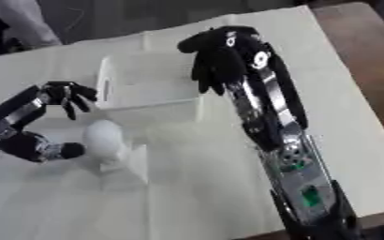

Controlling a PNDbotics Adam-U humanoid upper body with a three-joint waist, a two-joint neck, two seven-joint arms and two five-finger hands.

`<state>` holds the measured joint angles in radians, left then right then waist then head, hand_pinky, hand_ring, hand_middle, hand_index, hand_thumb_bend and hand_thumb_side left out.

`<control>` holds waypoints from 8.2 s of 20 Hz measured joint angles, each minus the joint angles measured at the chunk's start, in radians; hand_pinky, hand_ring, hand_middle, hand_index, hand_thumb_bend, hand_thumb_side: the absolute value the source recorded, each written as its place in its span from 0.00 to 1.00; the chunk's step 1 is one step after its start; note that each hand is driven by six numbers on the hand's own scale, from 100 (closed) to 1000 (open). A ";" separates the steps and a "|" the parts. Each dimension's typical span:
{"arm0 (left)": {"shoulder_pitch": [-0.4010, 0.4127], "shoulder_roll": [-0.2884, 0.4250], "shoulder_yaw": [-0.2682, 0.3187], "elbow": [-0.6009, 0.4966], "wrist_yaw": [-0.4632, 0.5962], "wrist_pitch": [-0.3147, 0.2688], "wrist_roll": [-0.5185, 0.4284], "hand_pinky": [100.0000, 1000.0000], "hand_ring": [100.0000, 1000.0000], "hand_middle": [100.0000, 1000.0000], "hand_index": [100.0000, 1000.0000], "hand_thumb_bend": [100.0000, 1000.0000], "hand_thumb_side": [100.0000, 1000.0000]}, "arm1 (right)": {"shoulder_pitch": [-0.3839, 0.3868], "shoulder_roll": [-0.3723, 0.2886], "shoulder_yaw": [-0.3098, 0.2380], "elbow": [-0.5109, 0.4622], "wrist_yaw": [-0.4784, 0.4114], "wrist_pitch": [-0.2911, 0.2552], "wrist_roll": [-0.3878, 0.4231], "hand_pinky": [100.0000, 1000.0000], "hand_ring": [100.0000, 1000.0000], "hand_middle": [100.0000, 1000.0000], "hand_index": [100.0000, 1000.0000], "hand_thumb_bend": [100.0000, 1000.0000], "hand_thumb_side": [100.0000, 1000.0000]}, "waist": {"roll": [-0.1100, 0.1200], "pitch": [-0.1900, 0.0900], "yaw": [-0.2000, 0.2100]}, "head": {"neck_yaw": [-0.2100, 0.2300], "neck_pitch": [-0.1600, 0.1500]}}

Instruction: Pick up objects on the table and place them in the box.

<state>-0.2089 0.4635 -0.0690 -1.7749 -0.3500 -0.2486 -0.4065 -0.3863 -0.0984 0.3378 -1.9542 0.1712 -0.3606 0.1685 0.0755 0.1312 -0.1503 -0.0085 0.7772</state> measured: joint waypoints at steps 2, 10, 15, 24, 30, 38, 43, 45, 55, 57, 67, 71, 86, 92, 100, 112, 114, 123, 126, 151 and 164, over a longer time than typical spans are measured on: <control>0.008 -0.002 -0.001 0.007 0.009 0.000 0.000 0.41 0.60 0.67 0.85 0.71 0.72 | 0.000 0.000 0.000 0.005 0.004 0.000 0.000 0.00 0.22 0.32 0.66 0.00 0.89 | -0.002 0.000 0.000 | 0.000 0.000; 0.025 -0.066 -0.016 0.033 0.027 0.001 -0.018 0.40 0.60 0.67 0.85 0.69 0.73 | 0.000 0.001 0.000 0.006 0.006 0.000 0.000 0.00 0.21 0.32 0.66 0.00 0.89 | -0.005 0.001 0.001 | 0.000 0.000; 0.030 -0.097 -0.024 0.042 0.038 0.003 -0.028 0.39 0.60 0.67 0.85 0.69 0.73 | 0.000 0.004 -0.001 0.006 0.011 0.000 0.000 0.00 0.21 0.32 0.66 0.00 0.89 | -0.005 0.005 0.002 | 0.000 0.000; 0.040 -0.129 -0.032 0.041 0.043 0.004 -0.045 0.43 0.63 0.68 0.86 0.80 0.66 | 0.000 0.009 -0.006 0.011 0.014 0.000 -0.001 0.00 0.21 0.31 0.66 0.00 0.89 | -0.002 0.005 0.004 | -0.001 0.000; 0.060 -0.152 -0.048 0.051 0.052 -0.002 -0.089 0.46 0.66 0.70 0.89 0.93 0.57 | 0.000 0.009 -0.006 0.012 0.014 0.000 -0.001 0.00 0.22 0.31 0.65 0.00 0.89 | 0.002 0.005 0.004 | -0.001 0.000; 0.068 -0.190 -0.063 0.106 0.096 -0.052 -0.212 0.51 0.70 0.73 0.93 0.97 0.57 | 0.000 0.009 -0.006 0.012 0.014 0.000 -0.001 0.00 0.21 0.30 0.65 0.00 0.89 | 0.004 0.001 0.004 | -0.002 0.000; 0.068 -0.204 -0.063 0.131 0.117 -0.076 -0.262 0.51 0.70 0.74 0.93 0.97 0.60 | 0.002 0.009 -0.006 0.015 0.014 0.000 0.000 0.00 0.21 0.30 0.64 0.00 0.89 | 0.008 0.000 0.004 | -0.002 0.000; 0.068 -0.212 -0.062 0.137 0.123 -0.081 -0.269 0.54 0.73 0.76 0.97 1.00 0.61 | 0.005 0.009 -0.006 0.017 0.015 0.000 0.000 0.00 0.21 0.30 0.64 0.00 0.89 | 0.008 0.000 0.004 | -0.006 0.000; 0.067 -0.259 -0.074 0.191 0.137 -0.058 -0.067 0.38 0.58 0.62 0.93 0.97 0.58 | 0.008 0.009 -0.006 0.017 0.020 0.004 0.004 0.00 0.21 0.29 0.64 0.00 0.88 | 0.009 0.000 0.000 | -0.009 0.000; 0.070 -0.264 -0.085 0.207 0.125 -0.047 -0.002 0.36 0.58 0.62 0.94 0.97 0.58 | 0.008 0.009 -0.006 0.017 0.020 0.004 0.004 0.00 0.21 0.29 0.63 0.00 0.88 | 0.009 0.002 -0.001 | -0.009 0.000; 0.059 -0.265 -0.127 0.213 0.068 -0.045 0.056 0.46 0.68 0.71 0.97 1.00 0.48 | 0.008 0.010 -0.006 0.017 0.020 0.005 0.005 0.00 0.20 0.28 0.63 0.00 0.88 | 0.009 0.003 -0.005 | -0.008 0.000; 0.055 -0.274 -0.139 0.222 0.090 -0.016 0.104 0.08 0.27 0.28 0.44 0.43 0.46 | 0.009 0.011 -0.007 0.017 0.022 0.005 0.005 0.00 0.20 0.28 0.62 0.00 0.88 | 0.012 0.003 -0.008 | -0.008 0.000; 0.051 -0.281 -0.157 0.225 0.333 0.111 0.432 0.00 0.00 0.00 0.15 0.00 0.36 | 0.017 0.018 -0.012 0.018 0.024 0.007 0.007 0.00 0.20 0.26 0.61 0.00 0.88 | 0.014 0.003 -0.007 | -0.007 0.000; 0.050 -0.258 -0.102 0.131 0.424 0.115 0.482 0.00 0.00 0.00 0.15 0.00 0.36 | 0.018 0.018 -0.013 0.023 0.024 0.007 0.007 0.00 0.20 0.26 0.61 0.00 0.88 | 0.014 0.003 0.002 | -0.008 0.000; 0.014 -0.061 -0.001 -0.050 0.607 0.134 0.573 0.00 0.00 0.00 0.17 0.00 0.37 | 0.036 0.018 -0.017 0.030 0.031 0.007 0.006 0.00 0.20 0.26 0.61 0.00 0.88 | 0.018 -0.019 0.013 | -0.018 0.000; -0.077 0.064 0.021 -0.066 0.715 0.124 0.637 0.00 0.00 0.00 0.18 0.00 0.37 | 0.036 0.018 -0.017 0.036 0.031 0.006 0.008 0.00 0.20 0.25 0.61 0.00 0.88 | 0.021 -0.025 -0.007 | -0.019 0.000; -0.096 0.064 0.019 -0.052 0.726 0.122 0.640 0.00 0.00 0.00 0.18 0.00 0.38 | 0.036 0.018 -0.014 0.036 0.031 0.007 0.010 0.00 0.20 0.25 0.61 0.00 0.88 | 0.024 -0.025 -0.012 | -0.019 0.000; -0.188 0.032 0.005 0.025 0.739 0.121 0.634 0.00 0.00 0.00 0.18 0.00 0.38 | 0.036 0.017 -0.009 0.036 0.030 0.004 0.019 0.00 0.20 0.25 0.61 0.00 0.88 | 0.035 -0.025 -0.040 | -0.019 0.000; -0.217 0.009 0.000 0.056 0.739 0.122 0.630 0.00 0.00 0.00 0.19 0.00 0.38 | 0.036 0.017 -0.006 0.036 0.030 0.004 0.022 0.00 0.20 0.25 0.61 0.00 0.88 | 0.037 -0.025 -0.050 | -0.018 0.000; -0.363 -0.046 -0.042 0.429 0.583 -0.089 0.491 0.00 0.10 0.06 0.25 0.00 0.33 | 0.033 0.016 0.013 0.036 0.013 0.000 0.045 0.00 0.19 0.25 0.61 0.00 0.87 | 0.058 -0.018 -0.127 | -0.008 0.000; -0.386 -0.069 -0.008 0.680 0.399 -0.209 0.485 0.00 0.12 0.08 0.27 0.00 0.34 | 0.016 0.009 0.019 0.036 0.004 0.001 0.060 0.00 0.19 0.25 0.60 0.00 0.88 | 0.059 -0.009 -0.150 | -0.027 0.000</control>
<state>-0.5945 0.3949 -0.0775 -1.0946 0.0488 -0.4578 0.0788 -0.3698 -0.0899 0.3572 -1.9185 0.1755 -0.3600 0.2288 0.1344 0.1222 -0.3000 -0.0354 0.7772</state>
